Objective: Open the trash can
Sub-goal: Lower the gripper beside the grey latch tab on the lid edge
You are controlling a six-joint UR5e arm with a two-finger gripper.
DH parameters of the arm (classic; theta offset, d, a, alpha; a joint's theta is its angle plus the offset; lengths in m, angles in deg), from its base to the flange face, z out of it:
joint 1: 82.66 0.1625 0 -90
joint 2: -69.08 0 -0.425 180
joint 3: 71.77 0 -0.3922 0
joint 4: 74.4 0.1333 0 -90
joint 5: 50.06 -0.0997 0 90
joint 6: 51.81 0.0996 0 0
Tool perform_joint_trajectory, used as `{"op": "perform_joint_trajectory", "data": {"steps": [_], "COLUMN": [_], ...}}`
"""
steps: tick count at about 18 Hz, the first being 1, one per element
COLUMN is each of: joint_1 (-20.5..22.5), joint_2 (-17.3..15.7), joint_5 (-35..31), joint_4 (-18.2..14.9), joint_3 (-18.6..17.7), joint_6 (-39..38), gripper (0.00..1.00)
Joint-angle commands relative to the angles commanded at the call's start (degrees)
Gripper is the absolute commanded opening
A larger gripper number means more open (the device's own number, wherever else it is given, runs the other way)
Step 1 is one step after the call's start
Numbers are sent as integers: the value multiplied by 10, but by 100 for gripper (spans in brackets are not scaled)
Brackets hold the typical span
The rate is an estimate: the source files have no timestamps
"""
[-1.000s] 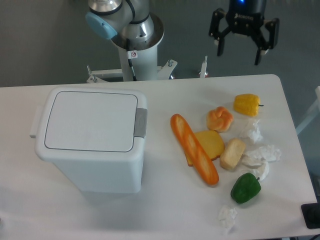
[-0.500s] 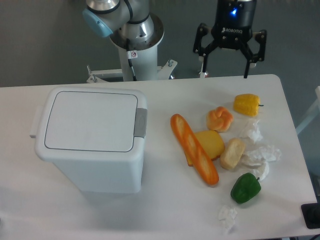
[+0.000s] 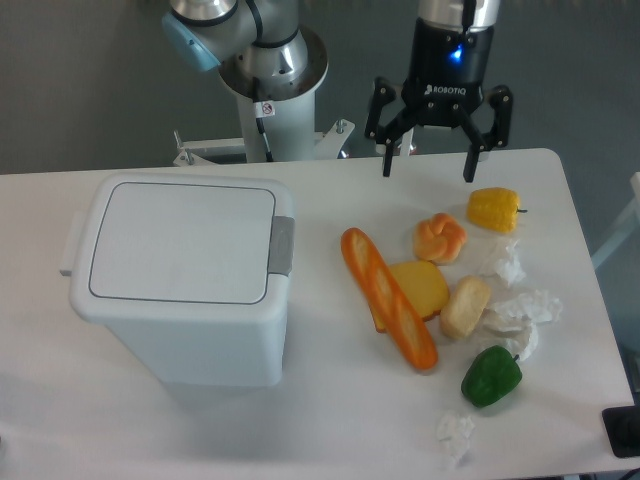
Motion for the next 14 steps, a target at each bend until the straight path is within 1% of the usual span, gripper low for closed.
{"op": "perform_joint_trajectory", "data": {"steps": [2,4,10,14], "joint_1": [-13,-24,-38,-45], "joint_2": [6,15,23,27], "joint_5": [13,13,14,19], "joint_4": [22,38,41,41], "joint_3": [0,0,0,-3], "joint_6": [-47,-70,-101,-144], "gripper": [100,100,100,100]}}
